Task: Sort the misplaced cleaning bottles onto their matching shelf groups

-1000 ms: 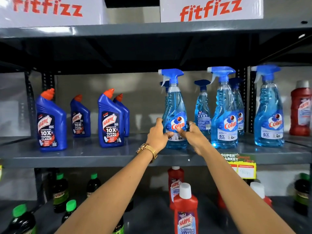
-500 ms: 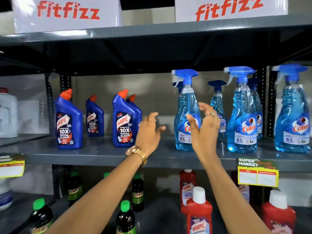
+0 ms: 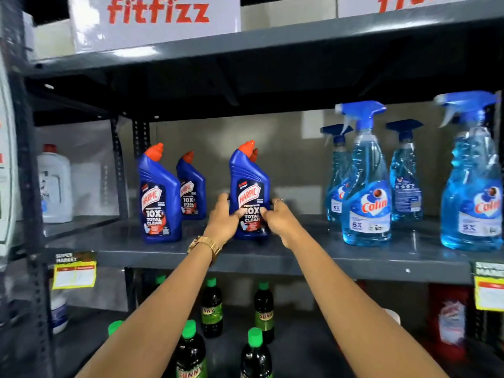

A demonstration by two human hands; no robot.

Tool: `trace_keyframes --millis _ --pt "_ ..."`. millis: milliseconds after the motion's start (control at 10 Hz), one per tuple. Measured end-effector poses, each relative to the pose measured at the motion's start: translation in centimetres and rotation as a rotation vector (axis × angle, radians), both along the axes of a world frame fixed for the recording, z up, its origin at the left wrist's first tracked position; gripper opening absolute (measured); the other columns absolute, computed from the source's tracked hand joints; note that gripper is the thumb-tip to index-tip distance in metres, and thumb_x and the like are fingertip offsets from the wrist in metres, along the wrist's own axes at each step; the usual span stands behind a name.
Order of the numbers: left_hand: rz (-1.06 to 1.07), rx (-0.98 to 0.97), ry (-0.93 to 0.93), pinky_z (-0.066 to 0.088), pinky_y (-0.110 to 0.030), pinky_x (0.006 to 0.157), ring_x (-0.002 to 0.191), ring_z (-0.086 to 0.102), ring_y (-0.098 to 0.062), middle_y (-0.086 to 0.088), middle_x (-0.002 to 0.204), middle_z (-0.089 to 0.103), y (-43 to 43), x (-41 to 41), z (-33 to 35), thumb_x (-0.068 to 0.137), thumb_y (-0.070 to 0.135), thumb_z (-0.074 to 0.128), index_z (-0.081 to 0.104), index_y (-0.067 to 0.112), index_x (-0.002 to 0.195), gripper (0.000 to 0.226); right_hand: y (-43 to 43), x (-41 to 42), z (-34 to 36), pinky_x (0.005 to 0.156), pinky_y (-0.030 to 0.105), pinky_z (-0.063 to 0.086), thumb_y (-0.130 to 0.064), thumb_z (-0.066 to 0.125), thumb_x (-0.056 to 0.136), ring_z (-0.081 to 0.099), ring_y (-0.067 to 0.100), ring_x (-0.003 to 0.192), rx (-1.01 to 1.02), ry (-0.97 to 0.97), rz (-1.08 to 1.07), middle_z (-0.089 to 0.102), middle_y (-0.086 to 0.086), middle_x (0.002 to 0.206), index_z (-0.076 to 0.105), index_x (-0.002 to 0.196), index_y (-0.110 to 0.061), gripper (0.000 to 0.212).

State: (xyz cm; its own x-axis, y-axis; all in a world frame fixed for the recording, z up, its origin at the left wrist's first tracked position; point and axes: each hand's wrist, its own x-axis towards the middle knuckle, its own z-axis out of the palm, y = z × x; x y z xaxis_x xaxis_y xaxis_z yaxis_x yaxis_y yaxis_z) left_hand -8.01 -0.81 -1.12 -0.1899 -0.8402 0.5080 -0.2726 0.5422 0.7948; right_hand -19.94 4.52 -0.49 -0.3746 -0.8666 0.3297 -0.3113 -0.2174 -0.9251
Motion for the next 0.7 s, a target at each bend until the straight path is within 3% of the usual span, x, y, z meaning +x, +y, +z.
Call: trace_keyframes --millis 200,400,500,700 --pt "-0.121 0.014 0.020 0.047 -0.051 0.102 0.117 0.057 -0.026 -0.013 0.128 0.058 -1.4 1.4 -0.1 0.092 0.009 0.052 0.044 0.013 0.123 0.032 -0.8 1.6 -1.3 0.093 0.047 0.052 -0.009 0.054 0.089 0.060 0.030 0.110 -0.090 0.028 -0.146 0.060 0.016 0.124 0.049 0.118 -0.006 0.030" --pt "-0.178 -0.016 0.022 0.046 -0.044 0.102 0.117 0.054 -0.022 -0.010 0.130 0.057 -1.8 1.9 -0.4 0.095 0.009 0.047 0.043 0.012 0.127 0.032 -0.4 2.3 -1.6 0.093 0.047 0.052 -0.010 0.057 0.088 0.061 0.029 0.109 -0.116 0.079 -0.199 0.061 0.015 0.122 0.050 0.119 -0.005 0.032" --pt "-0.159 -0.032 0.005 0.046 -0.050 0.102 0.120 0.054 -0.026 -0.011 0.132 0.056 -1.9 1.9 -0.5 0.095 0.014 0.048 0.044 0.015 0.127 0.033 -0.1 2.4 -1.5 0.093 0.044 0.052 -0.011 0.057 0.089 0.061 0.028 0.109 -0.120 0.057 -0.194 0.061 0.015 0.122 0.049 0.119 -0.004 0.031" --pt "-0.133 -0.029 0.007 0.047 -0.049 0.101 0.120 0.054 -0.028 -0.011 0.131 0.057 -1.6 1.8 -0.9 0.096 0.018 0.045 0.045 0.014 0.125 0.029 0.2 2.8 -1.7 0.095 0.044 0.051 -0.012 0.057 0.089 0.061 0.028 0.110 -0.137 0.017 -0.169 0.061 0.016 0.122 0.049 0.119 -0.004 0.033"
